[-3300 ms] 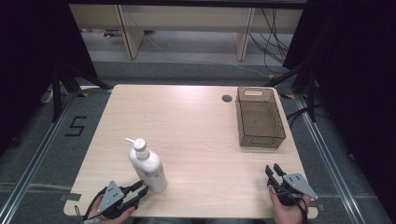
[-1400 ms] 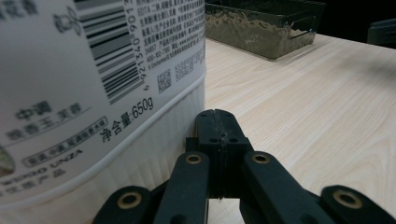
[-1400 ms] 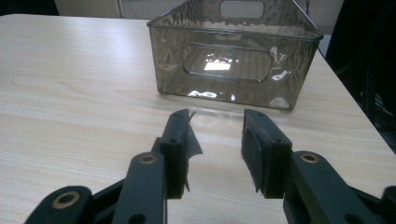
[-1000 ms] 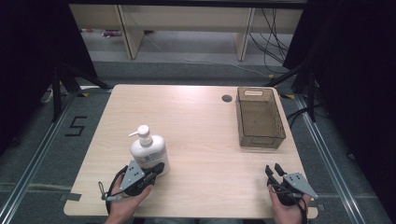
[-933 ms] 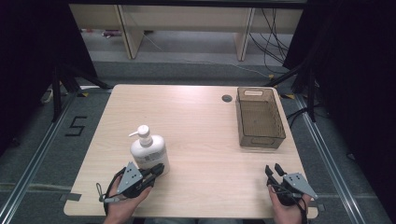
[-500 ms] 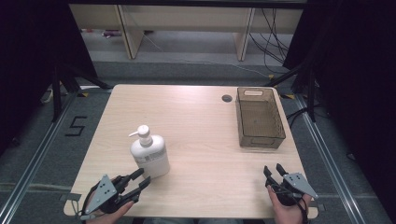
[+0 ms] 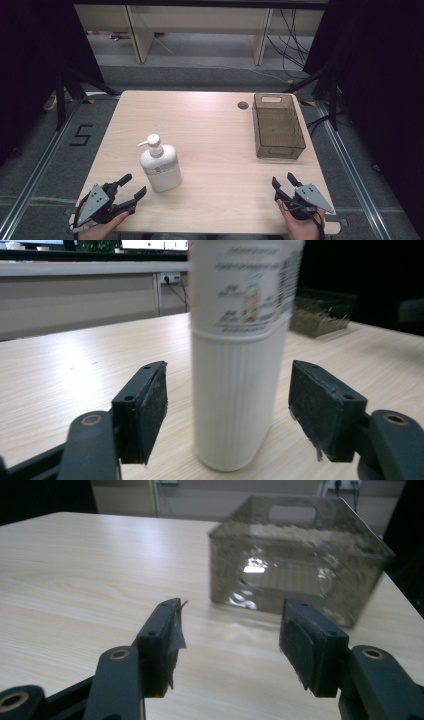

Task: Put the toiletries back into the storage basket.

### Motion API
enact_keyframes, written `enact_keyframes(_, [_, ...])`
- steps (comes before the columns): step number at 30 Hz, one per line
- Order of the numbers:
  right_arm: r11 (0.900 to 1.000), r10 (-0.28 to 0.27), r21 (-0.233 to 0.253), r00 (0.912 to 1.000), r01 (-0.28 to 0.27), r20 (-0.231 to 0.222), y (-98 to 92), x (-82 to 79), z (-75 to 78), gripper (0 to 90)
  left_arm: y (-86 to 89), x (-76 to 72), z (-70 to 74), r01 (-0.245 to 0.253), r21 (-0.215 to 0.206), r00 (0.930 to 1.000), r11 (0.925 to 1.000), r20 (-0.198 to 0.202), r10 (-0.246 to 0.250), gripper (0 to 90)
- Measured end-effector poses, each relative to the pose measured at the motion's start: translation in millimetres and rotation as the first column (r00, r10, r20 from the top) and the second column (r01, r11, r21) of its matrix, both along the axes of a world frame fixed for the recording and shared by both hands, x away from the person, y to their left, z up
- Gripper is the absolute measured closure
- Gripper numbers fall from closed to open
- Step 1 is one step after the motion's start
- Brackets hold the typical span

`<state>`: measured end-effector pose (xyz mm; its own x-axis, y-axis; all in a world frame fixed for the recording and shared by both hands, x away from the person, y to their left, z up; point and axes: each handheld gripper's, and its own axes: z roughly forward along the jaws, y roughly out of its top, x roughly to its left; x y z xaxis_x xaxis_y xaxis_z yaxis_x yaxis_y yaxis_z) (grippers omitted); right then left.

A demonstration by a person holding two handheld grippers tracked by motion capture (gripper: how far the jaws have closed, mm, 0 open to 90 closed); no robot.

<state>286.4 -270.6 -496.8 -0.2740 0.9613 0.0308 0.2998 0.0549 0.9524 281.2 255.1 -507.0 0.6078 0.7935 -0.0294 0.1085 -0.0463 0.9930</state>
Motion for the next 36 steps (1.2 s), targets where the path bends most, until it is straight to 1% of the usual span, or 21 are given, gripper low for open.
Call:
enact_keyframes(3, [0.999,0.037,0.017,0.9989,-0.037,0.028,9.2,1.9,3.6,43.2,2.8,6.3,-3.9,0.003,0.002,1.0,1.0,-0.002,-0.003,27.1])
enact_keyframes(5, [0.998,0.061,0.008,0.9973,-0.062,0.04,21.6,3.6,8.9,43.2,6.7,14.0,-10.6,0.002,-0.001,0.9992,1.0,-0.041,-0.002,24.0])
enact_keyframes(6, [0.998,0.061,0.008,0.9973,-0.062,0.04,21.6,3.6,8.9,43.2,6.7,14.0,-10.6,0.002,-0.001,0.9992,1.0,-0.041,-0.002,22.4])
enact_keyframes(7, [0.997,0.081,0.016,0.9961,-0.082,0.036,29.1,5.8,11.2,43.0,8.7,17.6,-13.8,-0.004,0.001,0.9983,1.0,-0.058,0.004,21.5])
enact_keyframes(10, [0.995,0.094,0.024,0.995,-0.095,0.033,37.8,8.4,14.9,42.8,11.5,22.1,-14.8,-0.016,0.006,0.9986,0.9999,-0.051,0.016,20.6])
enact_keyframes(11, [0.994,0.104,0.031,0.9939,-0.105,0.036,40.9,10.2,15.5,42.8,12.3,21.9,-14.4,-0.032,0.014,0.9975,0.9994,-0.063,0.032,20.3])
enact_keyframes(12, [0.994,0.104,0.03,0.9942,-0.105,0.025,43.0,10.4,17.1,42.8,13.0,23.5,-15.1,-0.032,0.017,0.9977,0.9993,-0.06,0.033,20.0])
enact_keyframes(14, [0.993,0.109,0.038,0.9935,-0.11,0.033,46.3,11.9,17.7,42.8,13.8,25.4,-15.8,-0.029,0.025,0.9977,0.9993,-0.061,0.03,18.6])
enact_keyframes(15, [0.991,0.129,0.024,0.9909,-0.13,0.039,50.5,15.3,21.0,42.7,14.7,27.5,-17.2,-0.027,0.033,0.9957,0.9991,-0.088,0.03,18.0])
enact_keyframes(18, [0.991,0.133,-0.007,0.9898,-0.133,0.052,55.8,18.4,26.3,42.8,15.7,29.9,-17.5,-0.023,0.031,0.997,0.9992,-0.073,0.025,17.7])
enact_keyframes(19, [0.99,0.136,0.015,0.9896,-0.137,0.046,63.1,19.5,30.4,42.8,16.6,29.9,-17.5,-0.034,0.03,0.9964,0.999,-0.076,0.036,17.5])
enact_keyframes(20, [0.99,0.136,0.015,0.9896,-0.137,0.046,63.1,19.5,30.4,42.8,16.6,29.9,-17.5,-0.034,0.03,0.9964,0.999,-0.076,0.036,17.1])
enact_keyframes(21, [0.987,0.157,0.003,0.9854,-0.158,0.065,69.5,23.5,35.7,42.8,16.7,29.6,-17.4,-0.035,0.043,0.9969,0.9985,-0.07,0.038,16.7])
enact_keyframes(22, [0.985,0.172,0.013,0.9829,-0.173,0.066,74.0,25.3,38.2,42.8,16.1,29.2,-17.3,-0.038,0.045,0.9967,0.9983,-0.07,0.041,16.3])
enact_keyframes(23, [0.984,0.178,-0.016,0.9808,-0.178,0.079,76.3,27.3,41.1,42.8,15.4,29.6,-18.0,-0.036,0.036,0.9975,0.9987,-0.059,0.038,16.0])
enact_keyframes(24, [0.981,0.194,-0.007,0.9774,-0.194,0.083,81.6,29.2,43.4,42.9,15.5,29.6,-17.9,-0.037,0.036,0.9974,0.9986,-0.061,0.04,15.7])
enact_keyframes(25, [0.98,0.2,0.003,0.977,-0.201,0.074,86.8,29.9,45.9,42.9,16.0,29.8,-17.6,-0.041,0.043,0.9969,0.9982,-0.066,0.044,15.5])
enact_keyframes(30, [0.97,0.245,-0.016,0.9656,-0.244,0.087,109.2,40.7,54.4,42.9,14.9,29.0,-17.3,-0.061,0.058,0.9955,0.9965,-0.069,0.065,14.9])
enact_keyframes(31, [0.969,0.247,-0.004,0.966,-0.247,0.078,113.6,42.2,55.8,42.9,15.2,28.8,-17.4,-0.063,0.056,0.9954,0.9964,-0.069,0.067,14.8])
enact_keyframes(33, [0.964,0.267,-0.018,0.9577,-0.267,0.106,121.0,48.4,57.4,42.8,16.3,30.0,-17.8,-0.06,0.046,0.9963,0.9972,-0.06,0.062,14.8])
enact_keyframes(36, [0.961,0.277,-0.018,0.9557,-0.277,0.098,128.1,51.9,59.8,42.8,16.5,29.0,-17.7,-0.066,0.042,0.9953,0.9969,-0.067,0.069,14.7])
